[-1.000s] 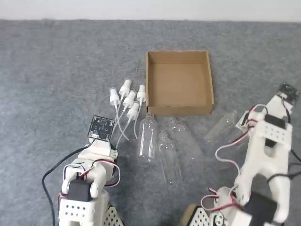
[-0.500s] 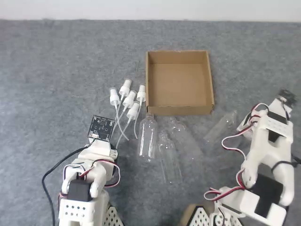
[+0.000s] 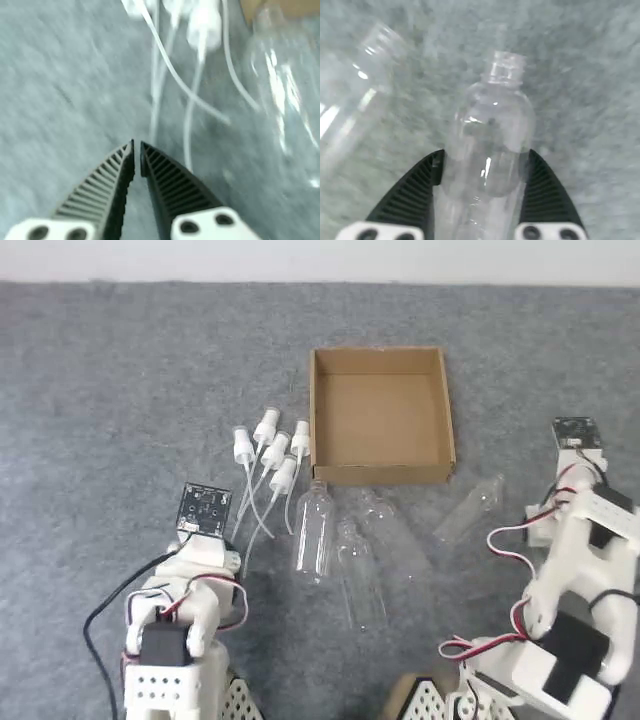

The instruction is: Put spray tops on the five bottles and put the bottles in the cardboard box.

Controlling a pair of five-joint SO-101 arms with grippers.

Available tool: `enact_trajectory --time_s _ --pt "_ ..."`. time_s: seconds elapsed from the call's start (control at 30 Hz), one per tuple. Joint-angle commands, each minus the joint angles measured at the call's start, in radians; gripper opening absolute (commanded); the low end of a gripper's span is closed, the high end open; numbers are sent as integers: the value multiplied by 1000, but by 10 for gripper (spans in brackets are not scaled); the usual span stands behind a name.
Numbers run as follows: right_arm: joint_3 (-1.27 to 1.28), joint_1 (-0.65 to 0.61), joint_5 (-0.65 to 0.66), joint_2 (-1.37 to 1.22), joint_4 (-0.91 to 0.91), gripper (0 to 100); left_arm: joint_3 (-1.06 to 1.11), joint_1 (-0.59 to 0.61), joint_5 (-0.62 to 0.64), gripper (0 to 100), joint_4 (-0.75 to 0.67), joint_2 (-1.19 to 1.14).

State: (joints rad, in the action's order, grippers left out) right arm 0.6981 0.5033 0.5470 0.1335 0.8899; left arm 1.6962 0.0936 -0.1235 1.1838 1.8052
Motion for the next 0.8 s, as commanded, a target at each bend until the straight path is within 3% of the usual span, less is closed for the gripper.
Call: enact_trajectory --time_s 0.0,0.07,0.33,0.53,0.77 --pt "-61 58 239 5 -7 14 -42 80 -292 15 -89 18" --pt "-58 61 298 -1 -7 13 -101 107 -377 15 -46 17" --pt "-21 74 370 1 -15 13 -440 273 -384 17 25 -106" --pt "-5 74 377 1 -16 13 -737 264 -285 102 31 -603" --pt "-5 74 376 -1 -10 13 -1132 127 -75 157 25 -1223"
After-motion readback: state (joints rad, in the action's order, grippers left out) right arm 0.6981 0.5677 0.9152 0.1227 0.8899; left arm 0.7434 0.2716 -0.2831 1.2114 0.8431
